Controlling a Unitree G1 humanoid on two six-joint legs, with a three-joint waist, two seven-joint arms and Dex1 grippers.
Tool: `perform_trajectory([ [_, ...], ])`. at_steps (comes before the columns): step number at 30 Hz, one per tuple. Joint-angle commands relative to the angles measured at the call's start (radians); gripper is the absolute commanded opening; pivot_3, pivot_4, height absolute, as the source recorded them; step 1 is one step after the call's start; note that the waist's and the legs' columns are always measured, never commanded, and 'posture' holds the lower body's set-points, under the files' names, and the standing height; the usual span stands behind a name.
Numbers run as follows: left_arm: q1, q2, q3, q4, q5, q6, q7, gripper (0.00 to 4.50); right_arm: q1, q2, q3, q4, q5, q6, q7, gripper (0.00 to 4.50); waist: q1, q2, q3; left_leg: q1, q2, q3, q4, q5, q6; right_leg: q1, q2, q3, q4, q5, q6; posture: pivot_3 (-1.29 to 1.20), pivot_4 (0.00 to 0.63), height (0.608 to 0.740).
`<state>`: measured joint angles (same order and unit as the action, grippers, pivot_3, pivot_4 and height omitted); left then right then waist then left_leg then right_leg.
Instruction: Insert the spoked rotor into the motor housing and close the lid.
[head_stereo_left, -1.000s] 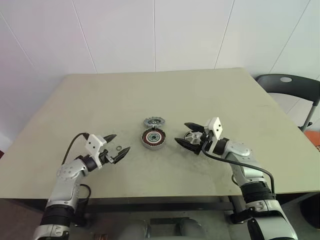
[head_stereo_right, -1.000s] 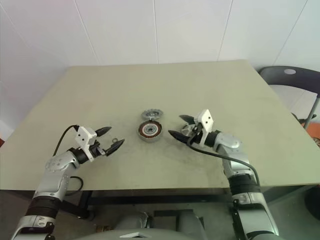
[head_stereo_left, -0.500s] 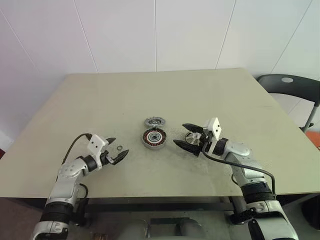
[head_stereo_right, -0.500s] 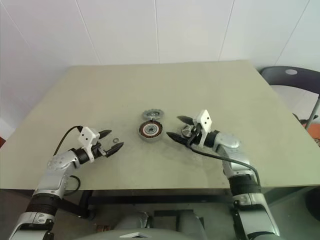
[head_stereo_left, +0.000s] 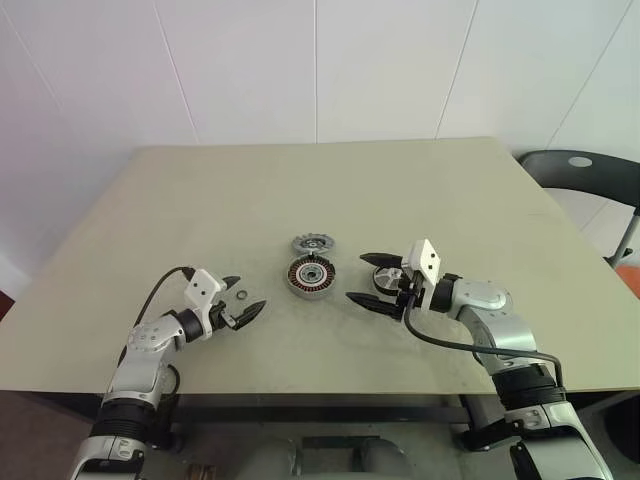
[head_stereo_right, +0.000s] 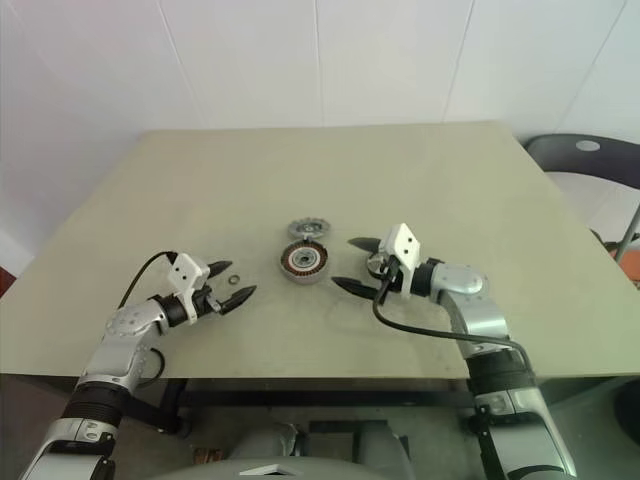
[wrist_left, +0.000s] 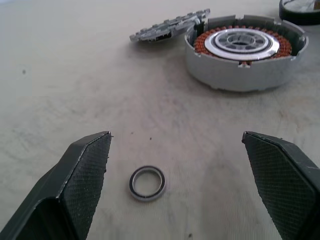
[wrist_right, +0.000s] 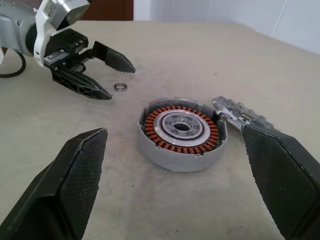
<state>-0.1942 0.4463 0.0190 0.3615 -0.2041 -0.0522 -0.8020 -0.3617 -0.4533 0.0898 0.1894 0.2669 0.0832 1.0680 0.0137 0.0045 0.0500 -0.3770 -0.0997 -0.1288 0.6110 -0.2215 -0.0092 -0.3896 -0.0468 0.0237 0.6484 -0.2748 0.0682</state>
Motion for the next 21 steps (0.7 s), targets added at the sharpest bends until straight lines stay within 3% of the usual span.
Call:
perform_trajectory([
  [1,-0.027,0.01,0.014,0.007,0.02,-0.027,0.025,4.5,-0.007,-0.012,0.003,-0.034,-0.004,-0.009,0.004,4.49,0.002,0.0,0.0,0.0,0.0,0.0,0.0,0.0,0.0,0.0,0.0,0.0,0.0,0.0,0.0,0.0,0.0,0.74],
  [11,-0.04,-0.021,-0.019,0.056,0.053,0.026,0.07,4.5,-0.009,-0.005,-0.002,-0.035,0.0,-0.011,-0.005,4.49,0.001,0.0,0.0,0.0,0.0,0.0,0.0,0.0,0.0,0.0,0.0,0.0,0.0,0.0,0.0,0.0,0.0,0.74],
  [16,-0.045,-0.049,-0.039,0.063,0.067,0.068,0.081,4.5,-0.011,-0.002,-0.004,-0.032,0.0,-0.013,-0.01,4.49,0.025,0.0,0.0,0.002,0.0,0.0,0.002,-0.001,-0.002,0.001,0.0,-0.001,0.0,0.0,0.0,0.0,0.0,0.74],
  [21,-0.057,-0.037,-0.031,0.09,0.073,0.097,0.089,3.38,-0.012,-0.002,-0.01,-0.032,0.003,-0.014,-0.016,4.5,0.029,0.0,0.0,0.002,0.0,-0.001,0.002,-0.001,-0.002,0.001,0.0,-0.001,-0.001,0.0,0.0,0.0,0.0,0.74],
])
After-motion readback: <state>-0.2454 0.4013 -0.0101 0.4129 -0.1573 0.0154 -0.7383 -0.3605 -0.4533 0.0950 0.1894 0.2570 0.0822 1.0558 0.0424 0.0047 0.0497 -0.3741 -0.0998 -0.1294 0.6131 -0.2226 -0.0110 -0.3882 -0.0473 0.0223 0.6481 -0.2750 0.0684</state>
